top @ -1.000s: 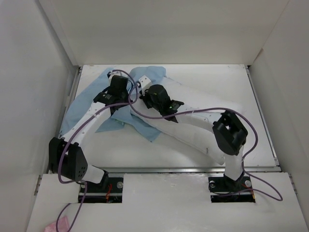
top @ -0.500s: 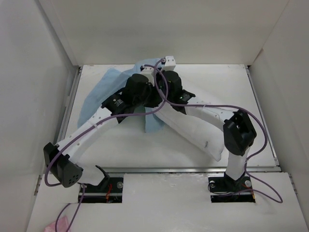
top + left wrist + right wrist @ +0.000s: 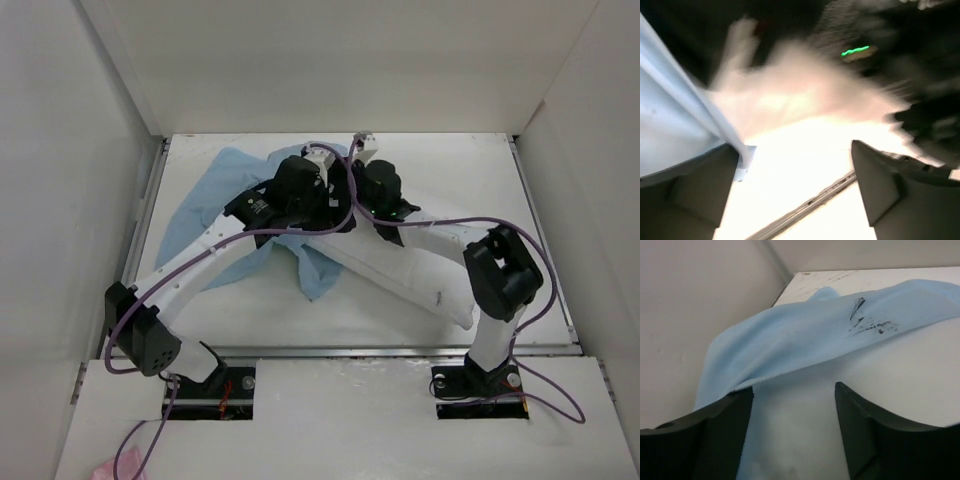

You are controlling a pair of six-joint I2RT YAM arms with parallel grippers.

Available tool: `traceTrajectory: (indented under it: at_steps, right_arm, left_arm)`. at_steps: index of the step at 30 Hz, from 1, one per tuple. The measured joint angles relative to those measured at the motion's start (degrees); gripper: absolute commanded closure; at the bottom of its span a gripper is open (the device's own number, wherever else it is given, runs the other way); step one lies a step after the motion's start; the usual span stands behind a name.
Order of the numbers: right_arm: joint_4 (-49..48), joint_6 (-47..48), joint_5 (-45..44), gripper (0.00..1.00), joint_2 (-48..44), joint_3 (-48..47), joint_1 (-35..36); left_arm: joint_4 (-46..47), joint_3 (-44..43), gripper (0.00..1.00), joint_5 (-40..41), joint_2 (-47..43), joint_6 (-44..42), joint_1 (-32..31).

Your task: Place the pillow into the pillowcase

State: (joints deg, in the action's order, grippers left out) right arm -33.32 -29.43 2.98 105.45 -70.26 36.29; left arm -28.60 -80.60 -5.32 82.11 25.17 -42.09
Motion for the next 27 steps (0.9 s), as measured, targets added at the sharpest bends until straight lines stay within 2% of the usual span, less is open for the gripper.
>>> traceTrajectory:
  at_steps: [3, 5, 9, 13, 17, 21, 27]
  right_arm:
    - [4.83, 0.2, 8.5, 0.16, -5.03, 1.07, -4.02]
    - [8.7, 1.36, 9.66, 0.16, -8.74, 1.46, -5.75]
    - [16.48, 5.16, 5.53, 0.08, -18.45, 3.8, -7.34]
    - [20.83, 10.86, -1.18, 0.08, -23.74, 4.04, -7.37]
    - [26.21, 18.47, -3.48, 0.08, -20.81, 1.46, -8.22]
    - [30.58, 23.74, -4.39, 0.08, -13.77, -1.68, -9.03]
    - [33.44, 26.45, -1.29, 0.08, -6.67, -5.84, -10.88]
  left_arm:
    - [-1.29, -0.02, 0.0, 1.68, -0.02, 1.4, 1.18]
    - [-1.68, -0.42, 0.0, 3.85, -0.31, 1.53, 1.84]
    - [-2.69, -4.83, 0.0, 9.53, -0.33, 1.22, 2.69]
    - [-3.28, -13.03, 0.0, 15.3, 0.5, -0.07, 4.07]
    - [-4.07, -23.34, 0.0, 19.91, 5.73, -3.15, 6.93]
    - [-7.17, -37.46, 0.0, 22.34, 17.79, -7.08, 9.35]
    - [-10.99, -46.05, 0.0, 17.42, 32.76, -15.47, 10.86]
